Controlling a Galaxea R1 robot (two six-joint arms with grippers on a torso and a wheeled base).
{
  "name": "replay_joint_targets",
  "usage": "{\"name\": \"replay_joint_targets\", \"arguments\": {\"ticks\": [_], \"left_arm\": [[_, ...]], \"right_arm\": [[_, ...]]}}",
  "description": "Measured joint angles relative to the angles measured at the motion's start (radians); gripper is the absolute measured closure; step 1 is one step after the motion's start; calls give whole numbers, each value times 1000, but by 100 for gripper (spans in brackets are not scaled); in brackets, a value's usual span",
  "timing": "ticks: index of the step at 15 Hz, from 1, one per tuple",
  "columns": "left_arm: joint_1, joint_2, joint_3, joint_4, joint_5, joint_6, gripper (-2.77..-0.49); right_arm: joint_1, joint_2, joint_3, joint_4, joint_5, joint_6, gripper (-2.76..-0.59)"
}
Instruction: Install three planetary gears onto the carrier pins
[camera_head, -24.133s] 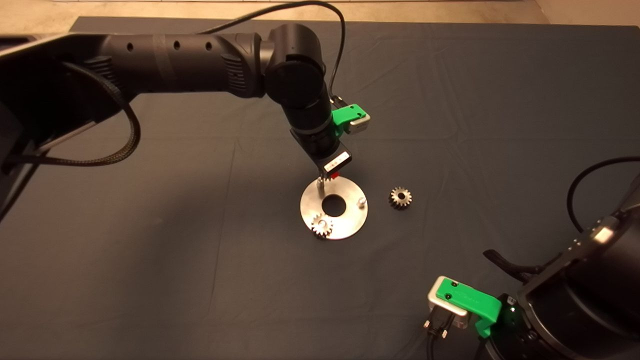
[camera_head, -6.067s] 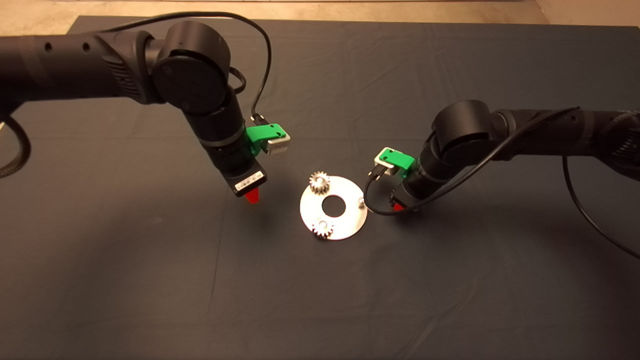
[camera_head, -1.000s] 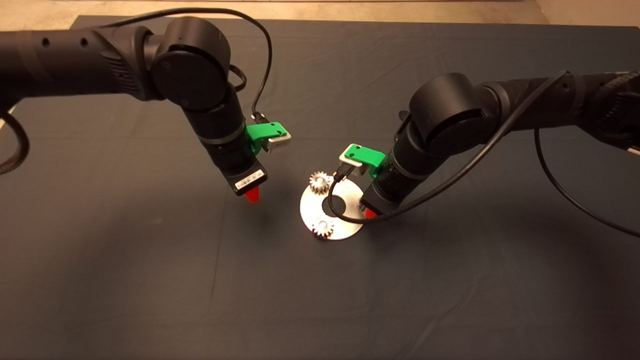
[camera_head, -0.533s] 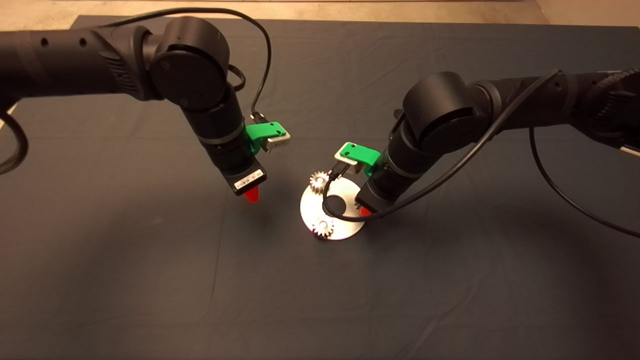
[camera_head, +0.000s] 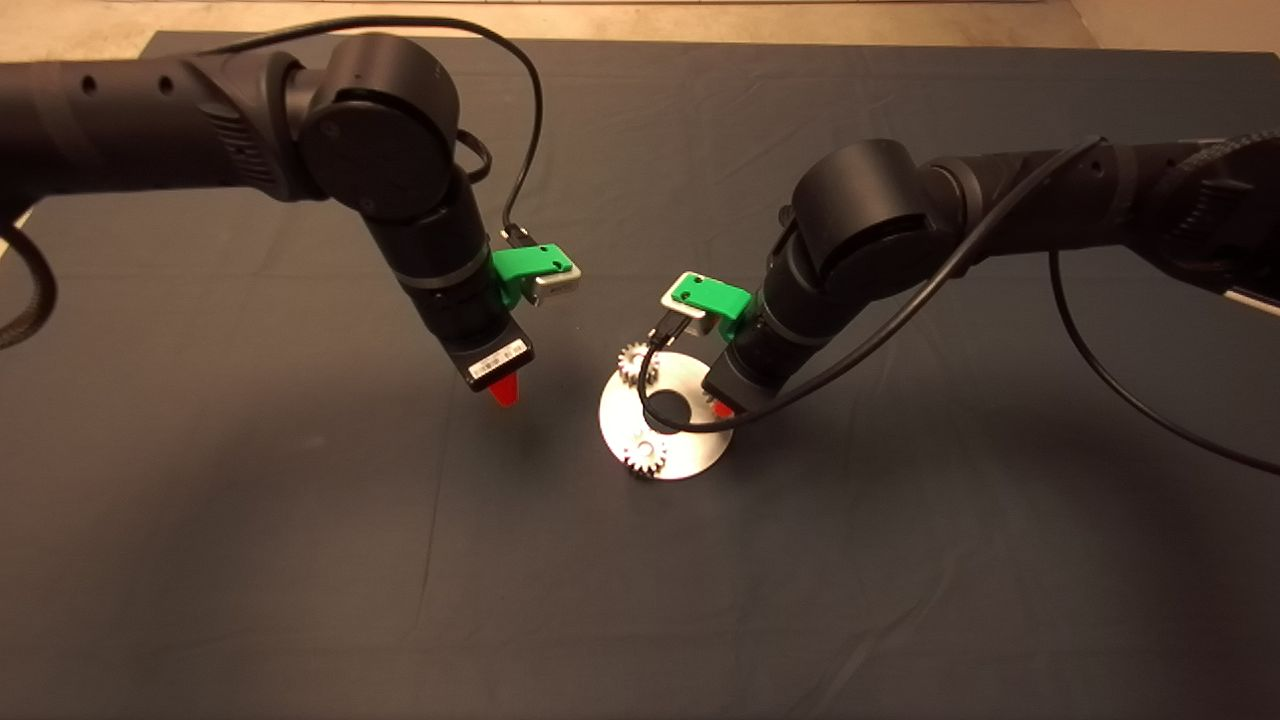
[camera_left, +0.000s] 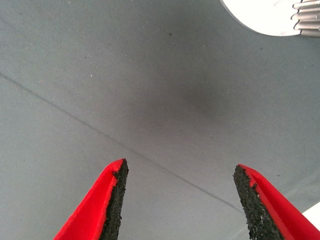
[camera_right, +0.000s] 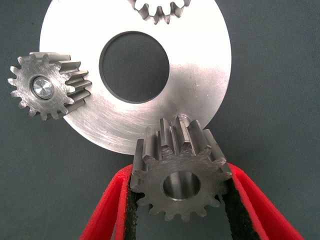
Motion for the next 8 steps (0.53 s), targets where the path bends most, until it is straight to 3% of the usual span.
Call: {"name": "replay_joint_targets", "arguments": {"ticks": [5,8], "left_arm": [[-5,0,0,0,0,0,-146],[-5,0,0,0,1,0,-146]], "right_arm": [[-6,-1,0,0,-7,0,-102],[-30,-1,0,0,-9,-1,-102]]}}
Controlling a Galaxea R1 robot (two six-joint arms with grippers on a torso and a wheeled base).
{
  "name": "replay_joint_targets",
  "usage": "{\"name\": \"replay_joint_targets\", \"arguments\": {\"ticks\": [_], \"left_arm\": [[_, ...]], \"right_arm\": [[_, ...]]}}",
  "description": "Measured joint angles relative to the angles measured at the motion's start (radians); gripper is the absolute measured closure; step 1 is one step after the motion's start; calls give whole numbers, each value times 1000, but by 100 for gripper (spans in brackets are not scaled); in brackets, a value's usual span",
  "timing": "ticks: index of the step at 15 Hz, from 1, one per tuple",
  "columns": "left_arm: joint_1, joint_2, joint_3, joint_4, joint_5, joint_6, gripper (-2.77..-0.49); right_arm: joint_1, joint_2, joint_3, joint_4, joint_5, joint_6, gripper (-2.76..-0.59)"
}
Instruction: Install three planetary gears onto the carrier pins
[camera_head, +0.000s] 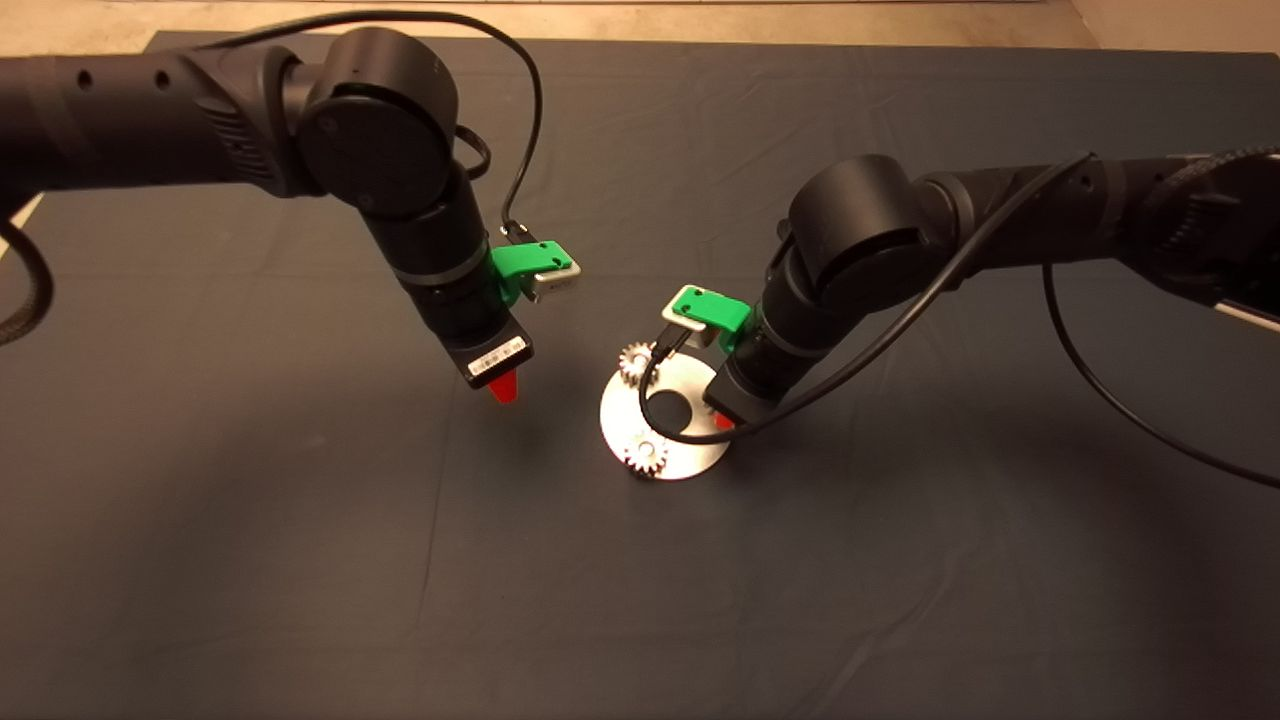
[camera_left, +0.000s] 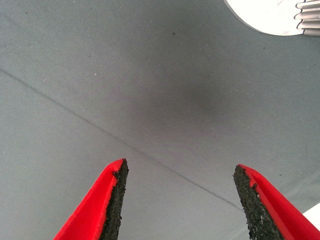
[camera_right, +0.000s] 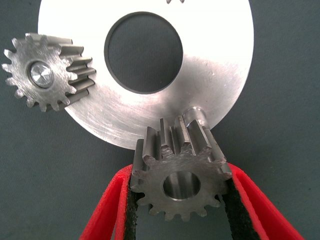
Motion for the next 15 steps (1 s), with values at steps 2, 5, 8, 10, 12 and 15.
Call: {"name": "replay_joint_targets", "arguments": {"ticks": [2,5,8,10,12,15], "left_arm": [[0,0,0,0,0,0,-146],[0,0,0,0,0,0,-146],[0,0,0,0,0,0,-146],[0,0,0,0,0,0,-146],[0,0,0,0,0,0,-146],[0,-3,0,0,0,0,-146]], "right_arm": [[-3,0,0,0,-3,-2,-102],[-3,0,0,-6,-4,-3,-102],[-3,-2,0,-42,-13,-5,-102],[-3,-2,0,-52,-13,-17,-101],[-3,-2,-10,-53,-13,-23,-101],[-3,-2,-13,-59,-15,-25,-102]]}}
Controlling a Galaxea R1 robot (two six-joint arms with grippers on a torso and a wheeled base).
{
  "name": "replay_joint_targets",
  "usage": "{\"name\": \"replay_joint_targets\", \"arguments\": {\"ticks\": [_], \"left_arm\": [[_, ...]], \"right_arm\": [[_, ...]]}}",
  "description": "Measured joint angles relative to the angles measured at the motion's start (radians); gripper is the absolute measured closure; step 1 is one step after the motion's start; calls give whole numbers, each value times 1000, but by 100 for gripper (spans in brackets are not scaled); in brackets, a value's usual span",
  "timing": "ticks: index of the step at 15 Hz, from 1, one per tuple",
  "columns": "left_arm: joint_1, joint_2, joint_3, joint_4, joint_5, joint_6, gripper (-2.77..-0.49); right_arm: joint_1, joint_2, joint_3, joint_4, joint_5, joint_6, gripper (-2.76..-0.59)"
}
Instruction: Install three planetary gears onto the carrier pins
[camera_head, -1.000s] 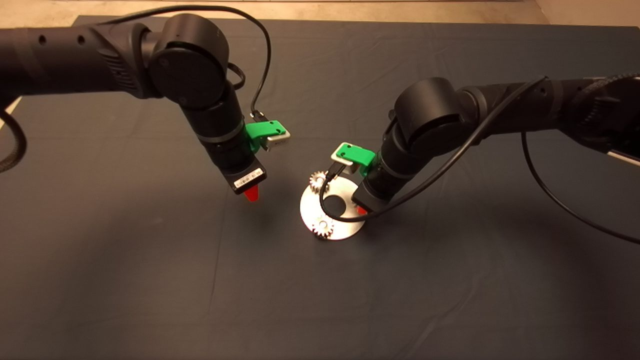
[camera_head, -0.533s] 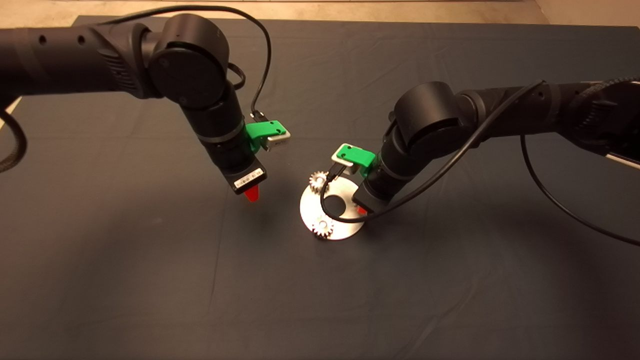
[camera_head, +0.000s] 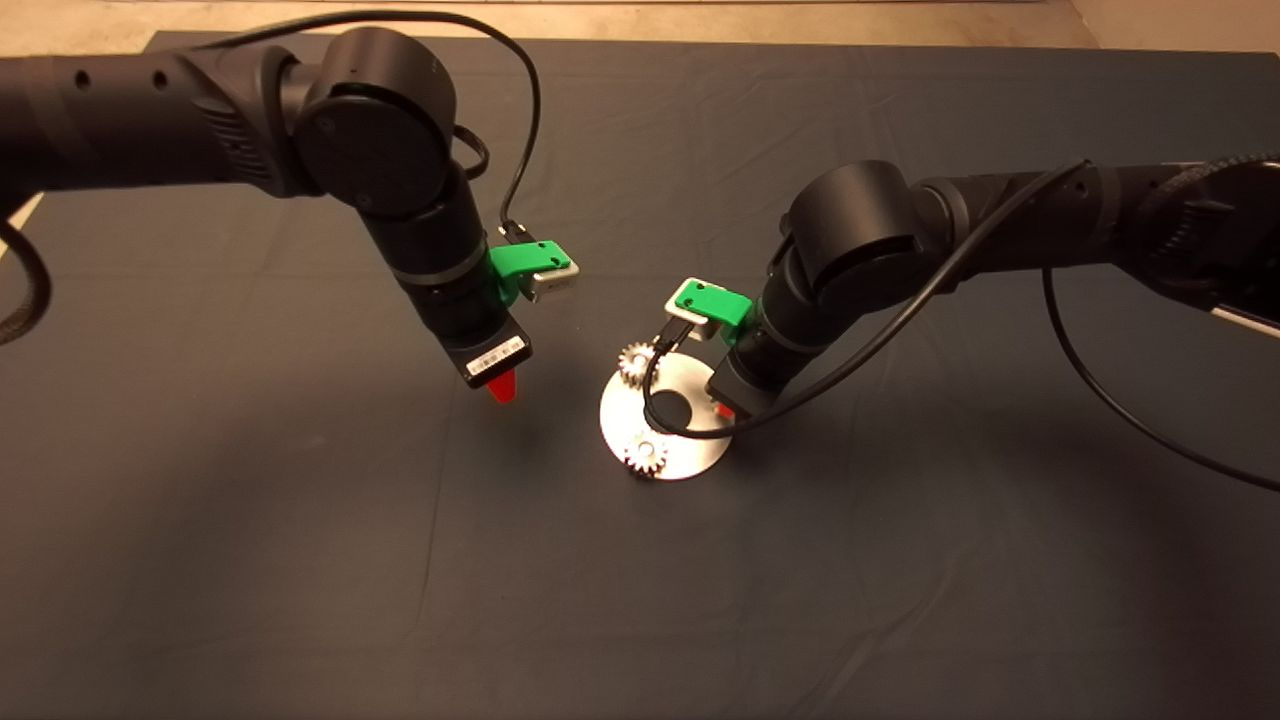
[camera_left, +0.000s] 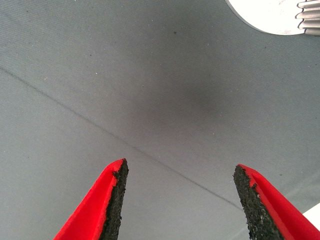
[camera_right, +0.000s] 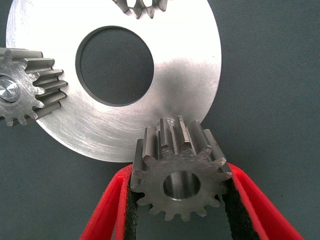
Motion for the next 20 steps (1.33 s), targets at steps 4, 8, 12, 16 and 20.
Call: {"name": "replay_joint_targets", "arguments": {"ticks": [4,8,12,16,20], "left_arm": [[0,0,0,0,0,0,-146],[0,0,0,0,0,0,-146],[0,-4,0,0,0,0,-146],[0,-8,0,-2,0,0,-146],[-1,-11,0,-5,0,0,-146]], "right_arm": [[-6,0,0,-1,0,-1,-102],[-9,0,0,-1,-4,0,-102],[-19,0,0,-10,-11,0,-102],[-20,0,0,-16,-13,0,-102],[-24,0,0,-19,-14,0,-102]]}}
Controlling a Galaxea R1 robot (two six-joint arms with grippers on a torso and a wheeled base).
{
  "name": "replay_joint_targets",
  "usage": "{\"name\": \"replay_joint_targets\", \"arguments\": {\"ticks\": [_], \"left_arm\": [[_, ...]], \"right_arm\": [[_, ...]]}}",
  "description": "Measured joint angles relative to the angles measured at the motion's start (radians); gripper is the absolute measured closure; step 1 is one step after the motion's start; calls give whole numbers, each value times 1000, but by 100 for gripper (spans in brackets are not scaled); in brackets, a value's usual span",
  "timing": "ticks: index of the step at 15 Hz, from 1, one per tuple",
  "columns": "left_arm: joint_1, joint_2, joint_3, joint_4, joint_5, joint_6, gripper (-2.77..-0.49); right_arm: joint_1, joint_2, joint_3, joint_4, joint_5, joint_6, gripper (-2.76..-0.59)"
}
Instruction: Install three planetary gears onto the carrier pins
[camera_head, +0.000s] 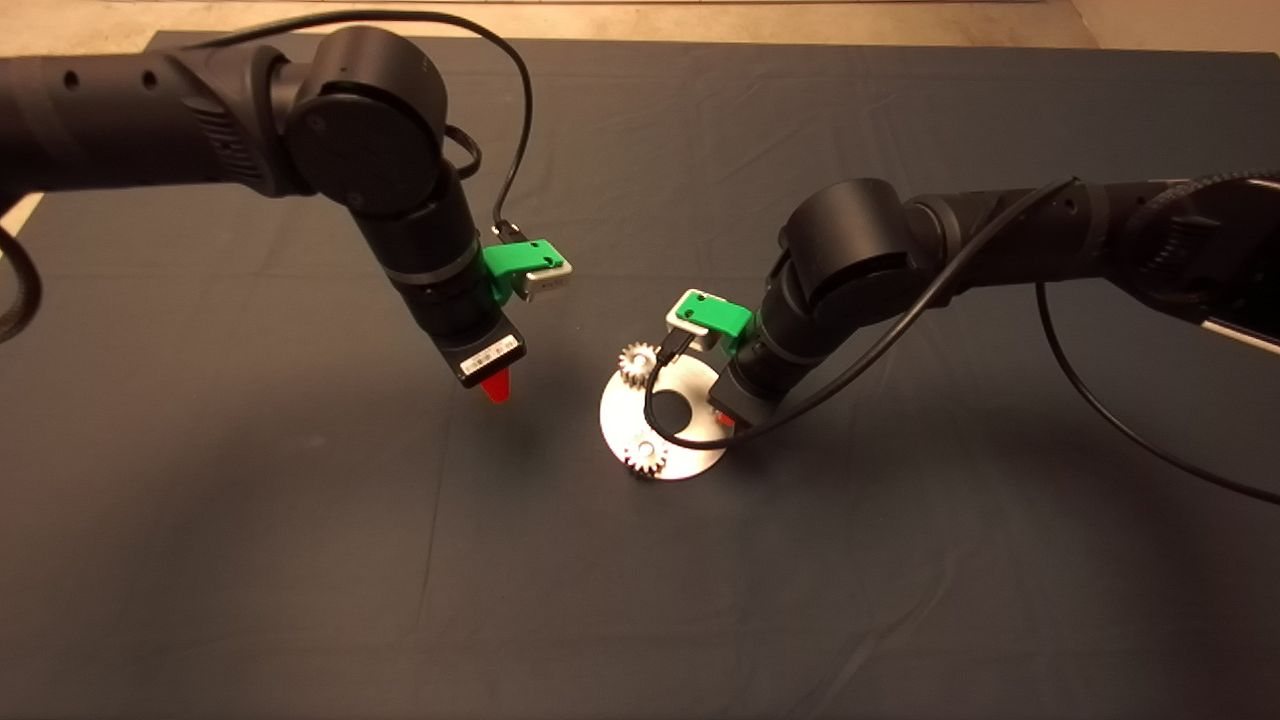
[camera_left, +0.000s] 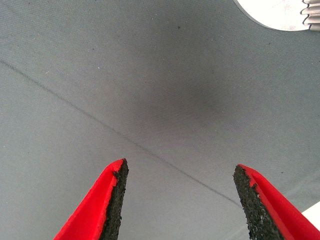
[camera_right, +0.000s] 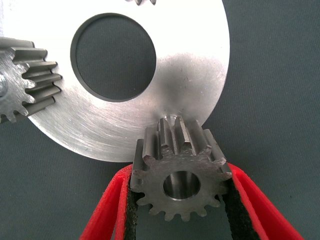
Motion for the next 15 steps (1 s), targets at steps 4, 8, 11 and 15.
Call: {"name": "replay_joint_targets", "arguments": {"ticks": [4,8,11,15], "left_arm": [[-7,-1,0,-2,0,0,-146],[-7,-2,0,-6,0,0,-146],[-7,-2,0,-9,0,0,-146],[-7,-2,0,-9,0,0,-146]], "right_arm": [[0,1,0,0,-1,0,-101],[0,5,-1,0,0,0,-102],[0,5,-10,-5,-1,0,-102],[-3,5,-25,-16,0,-21,-102]]}}
